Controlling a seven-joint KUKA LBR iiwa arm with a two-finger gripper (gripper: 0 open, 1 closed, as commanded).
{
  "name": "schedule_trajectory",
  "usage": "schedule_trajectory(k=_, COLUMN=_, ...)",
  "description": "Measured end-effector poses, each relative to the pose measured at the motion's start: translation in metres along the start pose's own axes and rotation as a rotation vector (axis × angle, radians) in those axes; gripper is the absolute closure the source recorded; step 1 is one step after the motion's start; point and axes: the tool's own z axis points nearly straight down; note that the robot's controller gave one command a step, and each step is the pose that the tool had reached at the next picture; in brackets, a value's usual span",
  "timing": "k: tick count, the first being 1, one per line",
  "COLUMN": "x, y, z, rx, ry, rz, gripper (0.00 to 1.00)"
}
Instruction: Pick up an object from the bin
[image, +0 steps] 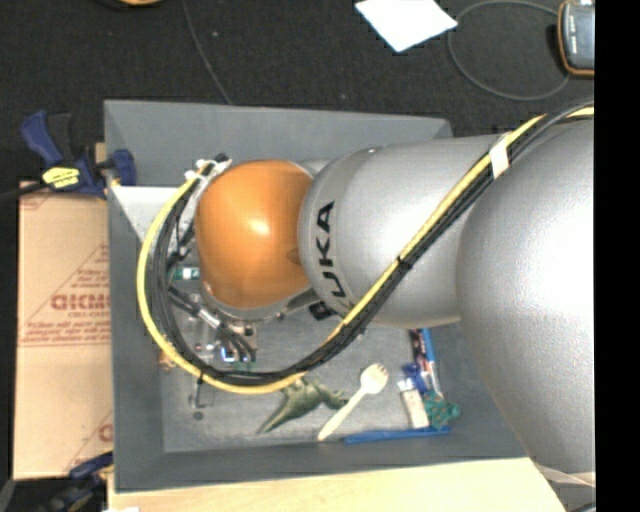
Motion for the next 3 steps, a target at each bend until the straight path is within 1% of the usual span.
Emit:
schedule_trajectory(k=1, x=-0.002, y=-0.001, z=-0.005, rx=-0.002, ry=-0.007, rz=0.007, gripper=0.0)
schedule_trajectory(k=2, x=-0.016, y=-0.113, z=0.107, rx=0.002, ry=-0.007, rz=-0.511, gripper=0.0)
schedule_trajectory(k=3, x=0.0, y=-0.115, z=0.056, rx=-0.002, ry=-0.012, rz=-0.343, gripper=0.0)
